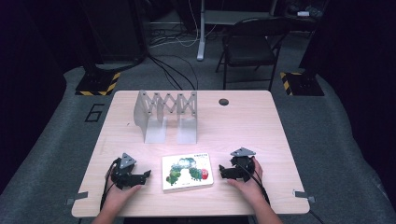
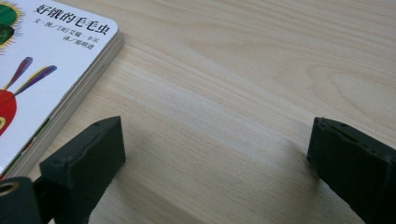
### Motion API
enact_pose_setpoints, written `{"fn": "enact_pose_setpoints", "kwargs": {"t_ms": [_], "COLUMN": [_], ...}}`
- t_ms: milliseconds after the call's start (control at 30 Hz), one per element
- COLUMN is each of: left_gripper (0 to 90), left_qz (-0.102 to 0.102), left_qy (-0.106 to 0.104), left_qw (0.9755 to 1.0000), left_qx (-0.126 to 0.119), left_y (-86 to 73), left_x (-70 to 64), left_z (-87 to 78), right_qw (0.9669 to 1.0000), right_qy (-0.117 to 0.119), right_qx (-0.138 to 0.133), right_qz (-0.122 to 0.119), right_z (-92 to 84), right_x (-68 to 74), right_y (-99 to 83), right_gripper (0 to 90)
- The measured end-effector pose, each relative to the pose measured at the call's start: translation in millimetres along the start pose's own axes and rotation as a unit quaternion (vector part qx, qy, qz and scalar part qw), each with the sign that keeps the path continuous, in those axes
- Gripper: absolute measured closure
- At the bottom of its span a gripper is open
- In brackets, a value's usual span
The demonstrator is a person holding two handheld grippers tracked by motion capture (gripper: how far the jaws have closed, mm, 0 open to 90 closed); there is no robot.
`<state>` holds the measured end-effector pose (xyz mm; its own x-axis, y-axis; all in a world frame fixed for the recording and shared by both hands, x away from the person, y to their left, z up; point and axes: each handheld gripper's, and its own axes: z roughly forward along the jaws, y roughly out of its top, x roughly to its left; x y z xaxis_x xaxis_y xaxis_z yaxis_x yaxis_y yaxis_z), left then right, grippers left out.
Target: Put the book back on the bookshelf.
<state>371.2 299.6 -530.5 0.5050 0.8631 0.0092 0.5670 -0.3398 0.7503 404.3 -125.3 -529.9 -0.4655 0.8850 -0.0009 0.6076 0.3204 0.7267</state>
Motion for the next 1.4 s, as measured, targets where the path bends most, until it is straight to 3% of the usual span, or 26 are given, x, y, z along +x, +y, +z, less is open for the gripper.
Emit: {"fn": "enact_pose_setpoints", "kwargs": {"t_ms": [267, 400, 733, 833, 900, 933, 1000, 1033, 1067, 1167, 1267, 1400], "left_gripper": [17.4, 14.6, 15.1, 16.3, 19.5, 21.7, 26.8, 28.1, 28.3, 31.5, 33.7, 33.5], "left_qz": [0.0, 0.009, -0.005, -0.004, -0.013, -0.016, -0.02, -0.02, -0.026, -0.033, -0.03, -0.034], "left_qy": [0.0, -0.005, 0.006, 0.005, 0.013, 0.015, 0.017, 0.022, 0.022, 0.014, 0.016, 0.01], "left_qw": [1.0, 0.9999, 1.0, 0.9999, 0.9998, 0.9998, 0.9997, 0.9995, 0.9994, 0.9992, 0.9993, 0.9993], "left_qx": [0.004, 0.011, 0.005, 0.009, -0.002, -0.001, 0.002, -0.001, -0.006, -0.016, -0.015, -0.01], "left_y": [1.4, 1.7, 2.4, 2.7, 1.6, 1.8, 2.3, 2.6, 3.0, 5.6, 7.4, 8.0], "left_x": [0.0, -0.7, -2.7, -2.0, -2.9, -2.4, -1.3, -1.0, -1.0, -0.7, -1.1, -3.0], "left_z": [0.4, 0.1, 1.9, 0.7, 0.7, -0.3, -2.8, -4.6, -6.3, -13.1, -17.2, -17.8], "right_qw": [1.0, 1.0, 0.9999, 0.9999, 0.9999, 0.9999, 0.9999, 0.9998, 0.9999, 0.9998, 0.9993, 0.999], "right_qy": [-0.002, 0.003, -0.006, -0.005, -0.004, -0.001, 0.003, 0.005, 0.005, 0.014, 0.012, 0.031], "right_qx": [-0.002, 0.005, 0.006, -0.005, -0.015, -0.012, -0.015, -0.013, -0.008, -0.005, -0.007, -0.011], "right_qz": [0.004, 0.003, 0.008, 0.009, 0.003, -0.006, 0.0, -0.012, -0.003, -0.015, -0.036, -0.03], "right_z": [0.3, 1.8, 2.3, 0.5, -0.3, -1.1, -2.1, -3.5, -4.6, -7.4, -9.0, -12.3], "right_x": [2.0, 3.3, 6.1, 7.8, 7.7, 6.8, 8.6, 7.3, 9.0, 9.7, 12.5, 15.8], "right_y": [0.1, 1.4, 1.5, 1.1, 1.1, 0.9, 1.4, 1.6, 2.6, 4.0, 6.3, 10.4], "right_gripper": [5.1, 1.3, 1.2, 11.0, 16.9, 18.5, 26.8, 31.3, 35.6, 47.4, 48.5, 50.4]}}
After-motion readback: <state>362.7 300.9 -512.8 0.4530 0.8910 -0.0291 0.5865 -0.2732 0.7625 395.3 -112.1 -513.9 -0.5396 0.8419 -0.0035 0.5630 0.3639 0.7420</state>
